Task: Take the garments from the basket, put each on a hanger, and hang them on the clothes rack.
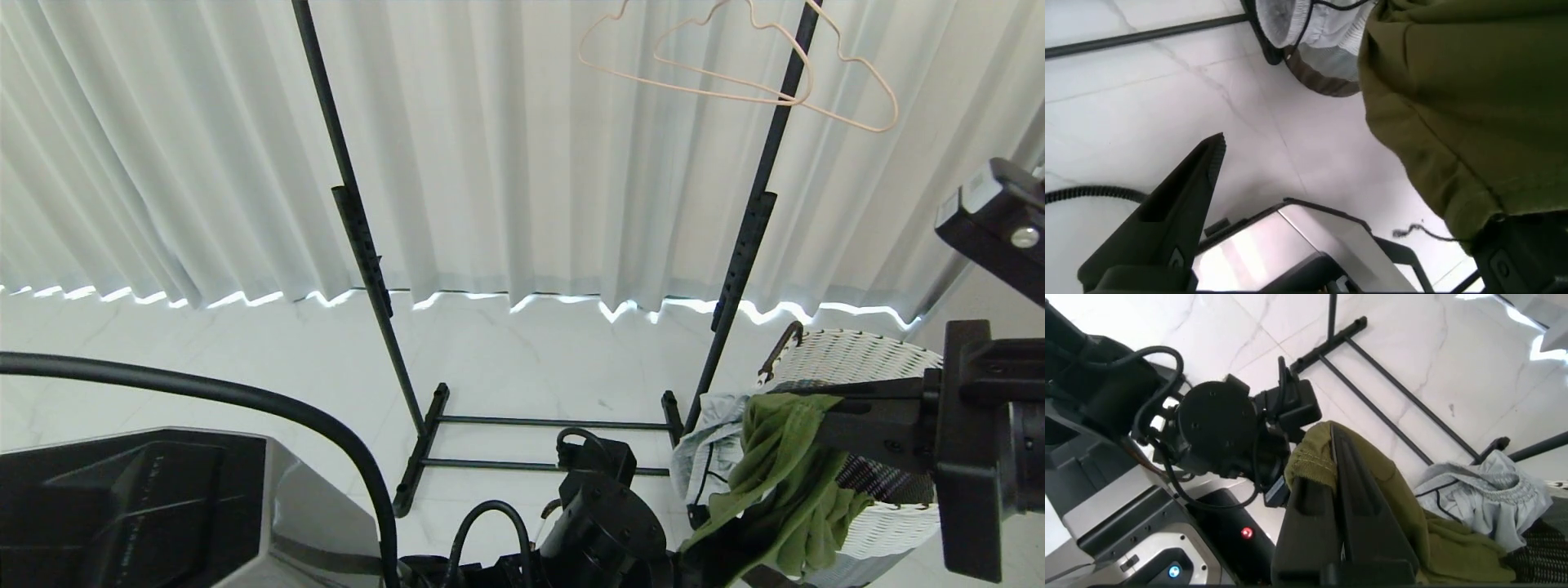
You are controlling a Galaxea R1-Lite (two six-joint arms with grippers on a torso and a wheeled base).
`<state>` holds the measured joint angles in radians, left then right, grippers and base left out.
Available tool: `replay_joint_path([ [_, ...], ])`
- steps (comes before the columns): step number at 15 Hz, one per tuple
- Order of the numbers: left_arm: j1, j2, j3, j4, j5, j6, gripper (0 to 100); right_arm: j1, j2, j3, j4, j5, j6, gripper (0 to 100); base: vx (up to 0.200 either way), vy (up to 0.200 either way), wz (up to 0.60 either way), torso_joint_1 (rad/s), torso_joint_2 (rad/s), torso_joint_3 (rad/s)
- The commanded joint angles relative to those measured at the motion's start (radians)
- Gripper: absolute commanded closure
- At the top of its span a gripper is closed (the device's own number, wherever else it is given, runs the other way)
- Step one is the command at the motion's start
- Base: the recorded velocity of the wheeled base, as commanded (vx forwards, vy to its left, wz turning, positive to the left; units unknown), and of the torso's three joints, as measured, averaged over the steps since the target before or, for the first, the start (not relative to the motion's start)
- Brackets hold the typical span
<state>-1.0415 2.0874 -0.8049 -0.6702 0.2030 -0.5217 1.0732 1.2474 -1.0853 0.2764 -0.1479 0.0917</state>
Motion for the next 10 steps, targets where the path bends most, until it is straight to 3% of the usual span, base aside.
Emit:
replay_joint_path([
  [1,0.000,-0.007,0.003,0.000,0.001,-0.001,0,-0.001,-0.002,0.002,0.000,-0.001,0.000,100,0.000,0.000,0.00,0.000,0.00,0.000],
  [3,0.000,-0.023,0.004,0.000,0.001,-0.004,0,0.001,-0.002,0.004,0.000,-0.001,-0.001,100,0.000,0.000,0.00,0.000,0.00,0.000],
  [4,-0.002,-0.029,0.004,-0.002,0.003,-0.004,100,0.001,-0.002,0.004,0.001,-0.002,-0.001,100,0.000,0.000,0.00,0.000,0.00,0.000],
  [9,-0.043,-0.067,0.035,-0.055,0.099,0.003,100,-0.019,-0.010,0.010,0.010,-0.004,-0.003,100,0.000,0.000,0.00,0.000,0.00,0.000],
  [10,-0.080,-0.202,0.125,-0.077,0.134,0.055,100,-0.067,-0.019,0.031,0.014,-0.004,-0.004,100,0.000,0.000,0.00,0.000,0.00,0.000],
])
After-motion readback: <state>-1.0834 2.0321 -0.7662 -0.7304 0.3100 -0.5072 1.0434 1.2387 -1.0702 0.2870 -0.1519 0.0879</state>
